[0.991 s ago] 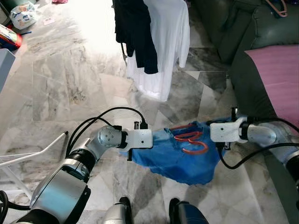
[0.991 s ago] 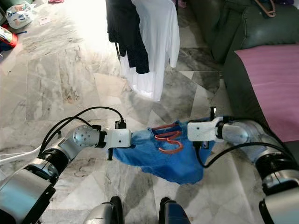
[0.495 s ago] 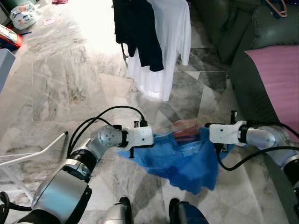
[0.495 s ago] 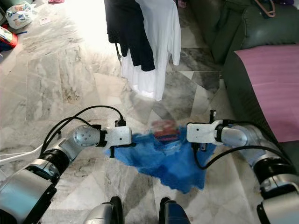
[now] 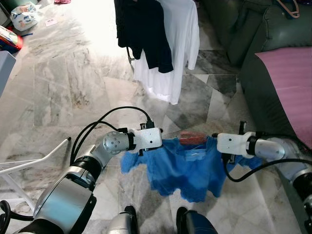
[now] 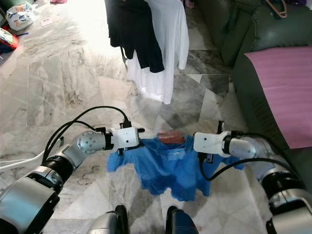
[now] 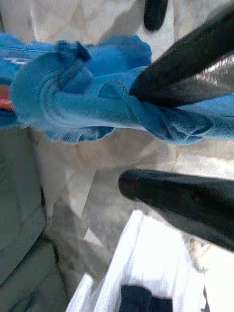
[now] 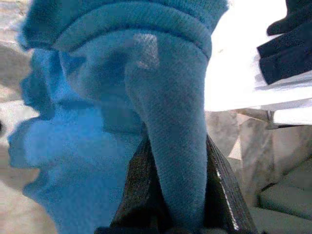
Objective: Hang hanger
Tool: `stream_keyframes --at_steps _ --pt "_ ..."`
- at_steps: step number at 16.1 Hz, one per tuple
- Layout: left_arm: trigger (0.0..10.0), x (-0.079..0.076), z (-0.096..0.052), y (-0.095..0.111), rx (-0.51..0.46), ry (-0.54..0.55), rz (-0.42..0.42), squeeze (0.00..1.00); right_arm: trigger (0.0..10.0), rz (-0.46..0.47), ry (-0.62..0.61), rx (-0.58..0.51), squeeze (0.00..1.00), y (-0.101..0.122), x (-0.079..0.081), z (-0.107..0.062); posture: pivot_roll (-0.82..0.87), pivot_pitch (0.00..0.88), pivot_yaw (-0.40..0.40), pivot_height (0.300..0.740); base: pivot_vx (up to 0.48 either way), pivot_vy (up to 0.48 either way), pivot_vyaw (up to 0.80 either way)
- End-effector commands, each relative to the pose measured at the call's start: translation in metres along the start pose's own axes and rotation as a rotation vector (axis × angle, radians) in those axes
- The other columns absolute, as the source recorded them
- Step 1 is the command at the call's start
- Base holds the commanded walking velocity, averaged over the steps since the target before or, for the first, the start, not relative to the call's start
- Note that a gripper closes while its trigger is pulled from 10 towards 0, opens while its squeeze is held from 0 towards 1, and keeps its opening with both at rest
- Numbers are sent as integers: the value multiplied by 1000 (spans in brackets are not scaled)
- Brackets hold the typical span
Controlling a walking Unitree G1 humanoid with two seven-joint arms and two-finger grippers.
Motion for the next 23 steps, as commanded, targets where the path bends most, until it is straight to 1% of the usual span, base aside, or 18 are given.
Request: stream_keyframes --at_steps 1,2,4,5,6,7,8,11,12,15,16,17,18,19,20,21,22,23 --pt "10000 2 -3 0 -2 6 26 1000 0 11 -20 -23 0 4 -1 0 -68 258 51 740 0 0 0" --pt "10000 3 -5 -3 4 30 38 1000 0 43 -55 -15 0 3 -1 2 -66 255 51 740 0 0 0" --pt "10000 8 -7 -8 5 97 -23 1000 0 104 -101 2 0 0 1 5 -68 252 49 740 0 0 0" --pt "10000 8 -7 -8 5 97 -23 1000 0 104 -101 2 0 0 1 5 -68 252 49 740 0 0 0" --pt "10000 1 -10 -14 14 101 -19 1000 0 153 -131 14 0 -2 4 7 -69 244 42 740 0 0 0" --pt "10000 -16 -14 -25 43 46 2 1000 0 208 -173 25 0 -5 4 8 -69 240 39 740 0 0 0" --pt "10000 -25 -18 -33 68 3 5 1000 0 225 -197 30 0 -5 2 9 -69 236 35 740 0 0 0" --pt "10000 -37 -27 -48 118 -21 -11 1000 0 277 -249 39 0 -5 2 13 -71 218 27 740 0 0 0" --pt "10000 -36 -29 -54 138 14 -30 1000 0 304 -264 44 0 -4 6 16 -72 210 25 740 0 0 0" --pt "10000 -7 -32 -55 121 290 -192 1000 0 376 -313 82 0 -9 15 20 -76 189 22 740 0 0 0" --pt "10000 2 -34 -58 119 386 -273 1000 0 406 -327 88 0 -9 19 22 -76 178 22 740 0 0 0" --pt "10000 13 -42 -68 144 540 -388 1000 0 452 -359 96 0 -9 22 26 -75 170 21 740 0 0 0" --pt "10000 15 -49 -79 171 654 -508 1000 0 497 -389 102 0 -8 24 29 -75 160 17 740 0 0 0" --pt "10000 13 -53 -86 198 708 -551 1000 0 520 -411 107 0 -8 24 30 -72 153 14 740 0 0 0" --pt "10000 9 -56 -93 217 750 -621 1000 0 556 -441 120 0 -10 25 31 -71 149 13 740 0 0 0" --pt "10000 1 -59 -101 234 818 -734 1000 0 651 -514 155 0 -17 23 30 -65 138 7 740 0 0 0" --pt "10000 -3 -63 -108 248 871 -806 1000 0 726 -561 166 0 -21 24 29 -64 136 6 740 0 0 0" --pt "10000 -7 -66 -111 249 928 -873 1000 0 841 -642 165 0 -24 23 27 -58 127 0 740 0 0 0"
Point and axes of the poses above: a point about 5 cm out from each wrist's last joint towards the gripper, its own z axis pointing out of the wrist towards the gripper, its own y axis along the axis of the wrist's last joint, x = y × z, the point moved 6 cm from there along z, pointing out of the wrist towards the gripper, and after that the axes turned 1 degree about z, right-handed, at the moved point
